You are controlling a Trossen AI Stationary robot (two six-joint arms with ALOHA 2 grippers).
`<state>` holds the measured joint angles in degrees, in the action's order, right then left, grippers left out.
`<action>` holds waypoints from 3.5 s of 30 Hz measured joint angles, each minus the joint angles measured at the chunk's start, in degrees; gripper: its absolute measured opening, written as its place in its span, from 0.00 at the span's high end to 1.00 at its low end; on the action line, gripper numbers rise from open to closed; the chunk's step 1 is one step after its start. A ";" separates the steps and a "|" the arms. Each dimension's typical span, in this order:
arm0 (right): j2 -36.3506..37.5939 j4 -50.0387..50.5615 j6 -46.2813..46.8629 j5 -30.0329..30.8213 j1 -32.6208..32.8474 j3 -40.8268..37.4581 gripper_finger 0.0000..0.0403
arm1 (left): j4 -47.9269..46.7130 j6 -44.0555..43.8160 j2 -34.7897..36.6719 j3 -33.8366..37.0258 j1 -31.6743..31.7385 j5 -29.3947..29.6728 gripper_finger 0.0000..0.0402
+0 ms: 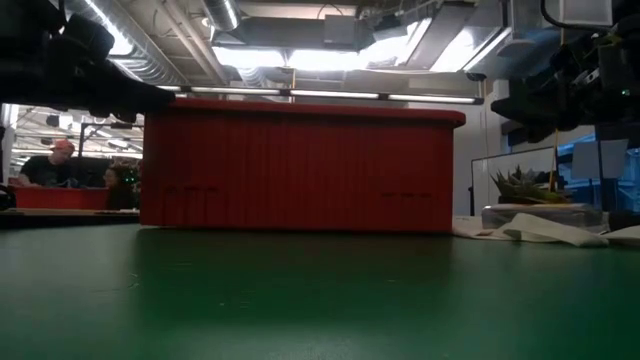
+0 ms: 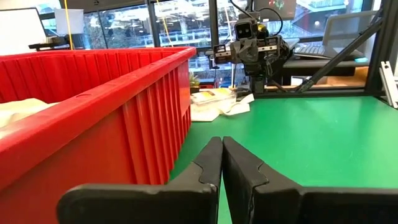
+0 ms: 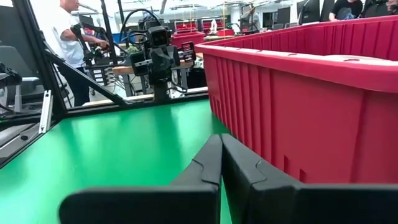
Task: Fold Laundry from Bin
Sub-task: Return to Home Position
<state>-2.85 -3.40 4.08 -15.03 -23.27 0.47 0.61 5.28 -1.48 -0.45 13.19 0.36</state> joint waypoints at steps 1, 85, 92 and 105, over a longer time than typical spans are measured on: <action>0.00 0.00 0.00 0.00 0.00 0.00 0.98 | -0.03 0.27 -0.02 0.00 0.00 0.02 0.98; 2.60 2.02 0.02 14.56 23.26 -0.04 0.98 | 0.02 0.93 -0.02 0.02 0.00 0.20 0.98; 2.60 1.99 0.09 14.51 23.26 -0.07 0.98 | 0.01 0.93 -0.02 0.02 0.00 0.20 0.98; 2.60 1.95 0.10 14.46 23.26 -0.07 0.98 | 0.01 0.93 -0.02 0.02 0.00 0.20 0.98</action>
<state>-0.25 -1.45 4.18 -0.57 -0.01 0.40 0.63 6.22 -1.50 -0.43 13.19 0.56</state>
